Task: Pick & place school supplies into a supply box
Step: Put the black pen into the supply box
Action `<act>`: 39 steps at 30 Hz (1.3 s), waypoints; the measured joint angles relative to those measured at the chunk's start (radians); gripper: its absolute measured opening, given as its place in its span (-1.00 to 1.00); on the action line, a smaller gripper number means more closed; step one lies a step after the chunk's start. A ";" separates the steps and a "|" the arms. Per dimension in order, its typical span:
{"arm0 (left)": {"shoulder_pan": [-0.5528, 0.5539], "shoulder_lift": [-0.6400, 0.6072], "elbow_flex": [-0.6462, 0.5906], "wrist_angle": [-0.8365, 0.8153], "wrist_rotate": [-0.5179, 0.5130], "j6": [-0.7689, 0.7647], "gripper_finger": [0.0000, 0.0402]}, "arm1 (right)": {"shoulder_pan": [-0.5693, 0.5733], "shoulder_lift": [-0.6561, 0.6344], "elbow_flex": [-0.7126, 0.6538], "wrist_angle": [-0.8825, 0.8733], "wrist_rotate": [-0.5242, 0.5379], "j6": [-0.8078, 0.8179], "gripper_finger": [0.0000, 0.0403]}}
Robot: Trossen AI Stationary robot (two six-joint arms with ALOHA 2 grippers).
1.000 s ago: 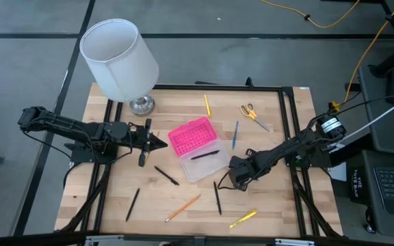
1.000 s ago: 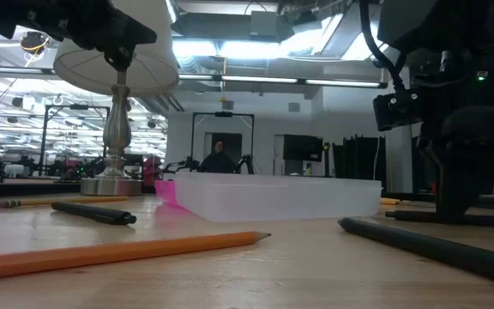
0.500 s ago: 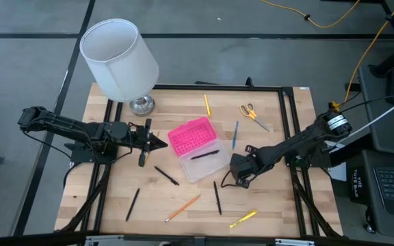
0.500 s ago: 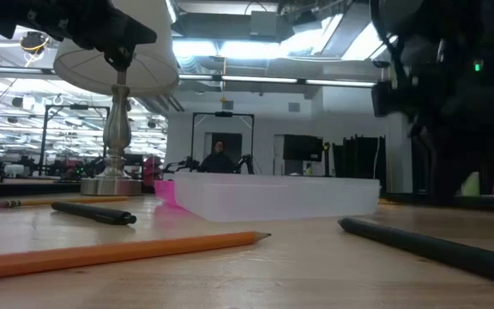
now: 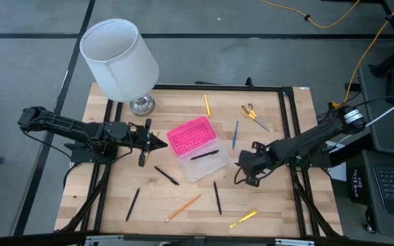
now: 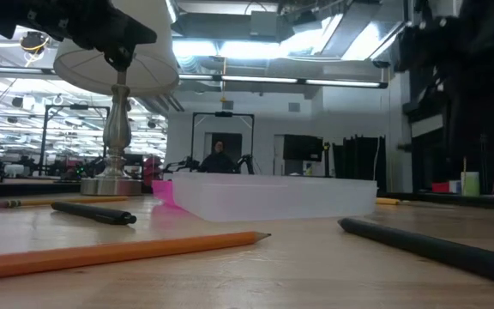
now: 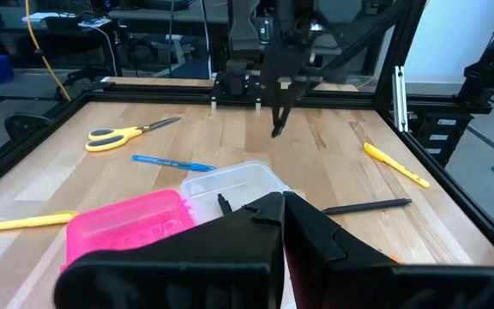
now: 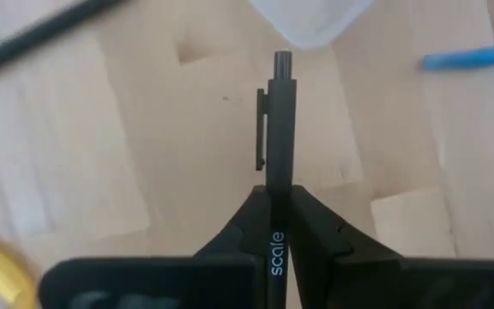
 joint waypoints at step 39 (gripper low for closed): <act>0.000 0.000 0.000 0.000 0.000 0.000 -0.98 | 0.000 -0.218 -0.245 0.830 0.156 -0.469 -0.87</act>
